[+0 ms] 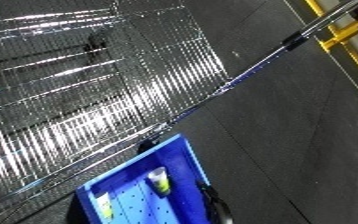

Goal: Pick up the object and place it into the box

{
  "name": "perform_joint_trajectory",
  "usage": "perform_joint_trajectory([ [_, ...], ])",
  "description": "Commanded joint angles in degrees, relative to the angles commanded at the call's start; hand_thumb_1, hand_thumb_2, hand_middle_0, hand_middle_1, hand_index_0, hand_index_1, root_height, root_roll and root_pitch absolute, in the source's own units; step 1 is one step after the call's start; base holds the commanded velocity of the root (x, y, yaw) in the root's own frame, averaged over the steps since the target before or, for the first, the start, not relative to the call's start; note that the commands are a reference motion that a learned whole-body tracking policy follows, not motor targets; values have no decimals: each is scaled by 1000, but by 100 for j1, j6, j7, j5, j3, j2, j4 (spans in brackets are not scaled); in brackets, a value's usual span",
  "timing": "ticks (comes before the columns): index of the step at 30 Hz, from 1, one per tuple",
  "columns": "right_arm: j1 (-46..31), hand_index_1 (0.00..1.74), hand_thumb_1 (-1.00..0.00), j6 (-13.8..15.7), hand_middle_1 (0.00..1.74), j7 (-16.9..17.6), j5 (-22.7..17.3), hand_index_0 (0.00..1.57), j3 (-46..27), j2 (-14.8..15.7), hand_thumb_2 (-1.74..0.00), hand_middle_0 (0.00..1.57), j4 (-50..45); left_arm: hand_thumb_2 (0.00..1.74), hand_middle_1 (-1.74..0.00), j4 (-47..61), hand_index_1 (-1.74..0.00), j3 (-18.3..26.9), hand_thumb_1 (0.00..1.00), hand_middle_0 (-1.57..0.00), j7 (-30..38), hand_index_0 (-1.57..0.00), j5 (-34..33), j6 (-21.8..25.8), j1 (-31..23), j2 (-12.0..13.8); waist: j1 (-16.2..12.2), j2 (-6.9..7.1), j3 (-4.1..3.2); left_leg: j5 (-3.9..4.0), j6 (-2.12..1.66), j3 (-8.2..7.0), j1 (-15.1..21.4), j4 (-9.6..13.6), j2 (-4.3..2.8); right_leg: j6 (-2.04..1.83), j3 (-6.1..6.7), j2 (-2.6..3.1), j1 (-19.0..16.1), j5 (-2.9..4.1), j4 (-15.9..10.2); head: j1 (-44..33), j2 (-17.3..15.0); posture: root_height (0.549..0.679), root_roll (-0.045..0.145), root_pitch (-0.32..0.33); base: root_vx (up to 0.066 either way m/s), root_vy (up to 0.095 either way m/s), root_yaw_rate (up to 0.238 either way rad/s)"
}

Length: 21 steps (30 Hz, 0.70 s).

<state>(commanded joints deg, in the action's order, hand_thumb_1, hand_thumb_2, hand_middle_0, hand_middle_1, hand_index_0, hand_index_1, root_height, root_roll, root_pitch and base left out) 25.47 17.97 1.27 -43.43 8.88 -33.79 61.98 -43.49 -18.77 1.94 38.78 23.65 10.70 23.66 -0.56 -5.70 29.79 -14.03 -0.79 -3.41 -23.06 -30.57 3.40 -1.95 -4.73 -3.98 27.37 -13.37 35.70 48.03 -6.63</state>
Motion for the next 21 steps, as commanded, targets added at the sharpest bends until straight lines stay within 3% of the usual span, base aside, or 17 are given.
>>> perform_joint_trajectory([
  [9, 110, 0, 0, -161, 0, -359, 541, 0, 432, 155, 0, 0, -280, 0, 0, -11, 0, 66, 0, 0, -2, 0, -69, -243, 156, 84, 107, 135, 0, -6, -14, 70, 3, -81, -33, 13, -37, -20, -79, -40, 31, -1323, -618, 650, 70, 68, 1, -26, 100],
  [17, 291, 0, 0, -443, 0, -518, 757, 0, 738, 301, 0, 0, -419, 0, 0, -104, 0, 111, 0, 0, -7, 0, -158, -423, 381, 115, 212, 240, -12, 36, -32, 145, -28, -120, -71, 8, -86, -18, -136, -47, 1, -2681, -784, 650, 66, 66, 5, -29, 99],
  [21, 371, 0, 0, -610, 0, -623, 805, 0, 850, 366, 0, 0, -415, 0, 0, -166, 0, 141, 0, 0, -62, 0, -188, -523, 514, 163, 289, 272, -45, 111, -41, 195, -45, -65, -87, -5, -125, -17, -146, -64, 6, -3462, -758, 650, 62, 68, 14, -35, 109],
])
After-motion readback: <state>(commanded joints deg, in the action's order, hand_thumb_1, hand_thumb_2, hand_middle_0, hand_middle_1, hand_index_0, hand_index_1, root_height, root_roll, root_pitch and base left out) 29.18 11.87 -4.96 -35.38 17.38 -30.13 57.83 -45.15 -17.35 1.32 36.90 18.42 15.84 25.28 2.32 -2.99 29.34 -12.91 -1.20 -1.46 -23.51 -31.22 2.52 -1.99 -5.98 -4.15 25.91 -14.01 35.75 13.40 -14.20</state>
